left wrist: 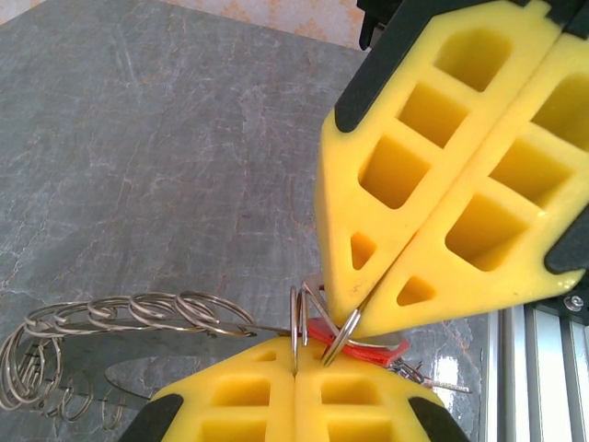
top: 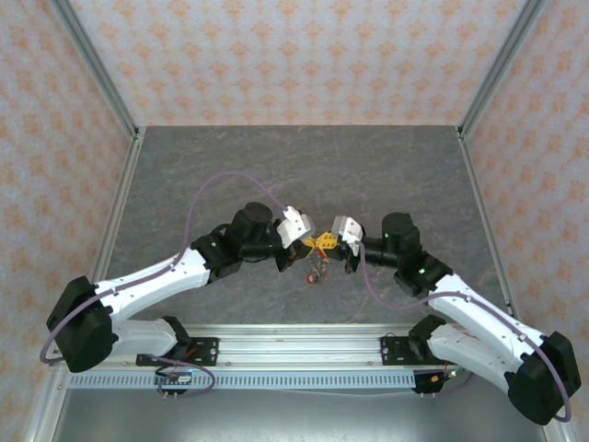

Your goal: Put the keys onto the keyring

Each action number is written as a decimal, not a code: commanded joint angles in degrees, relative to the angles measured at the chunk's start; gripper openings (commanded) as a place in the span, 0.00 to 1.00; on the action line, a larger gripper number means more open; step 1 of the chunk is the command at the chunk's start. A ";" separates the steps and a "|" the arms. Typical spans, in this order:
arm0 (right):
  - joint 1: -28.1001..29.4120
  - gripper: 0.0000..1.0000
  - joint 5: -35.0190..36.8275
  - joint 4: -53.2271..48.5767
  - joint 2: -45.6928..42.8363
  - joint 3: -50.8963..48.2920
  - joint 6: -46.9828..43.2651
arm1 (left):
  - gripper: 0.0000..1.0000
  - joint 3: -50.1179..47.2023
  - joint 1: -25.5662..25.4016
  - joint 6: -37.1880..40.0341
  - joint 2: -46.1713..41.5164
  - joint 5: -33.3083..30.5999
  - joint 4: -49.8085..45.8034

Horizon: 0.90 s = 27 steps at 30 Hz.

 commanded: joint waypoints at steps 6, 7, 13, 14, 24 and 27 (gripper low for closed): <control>4.14 0.00 10.25 2.21 0.89 1.67 -2.08 | 0.00 3.23 -0.79 2.11 0.09 0.53 1.21; 4.13 0.00 11.42 2.97 1.01 1.44 -1.52 | 0.00 3.26 -0.83 2.22 0.06 0.53 1.09; 4.11 0.00 16.87 -1.29 0.55 1.73 -2.89 | 0.00 2.08 -0.80 1.98 -0.85 -0.23 2.61; 4.17 0.00 17.47 -1.88 0.46 1.63 -3.15 | 0.00 2.01 -0.79 2.07 -1.00 -0.30 2.61; 4.24 0.00 22.28 -2.26 0.40 1.74 -2.02 | 0.00 1.84 -0.75 2.81 -0.72 1.14 1.98; 4.17 0.00 22.91 -3.43 0.41 2.08 -2.07 | 0.00 2.30 -0.78 3.39 -0.35 1.22 1.01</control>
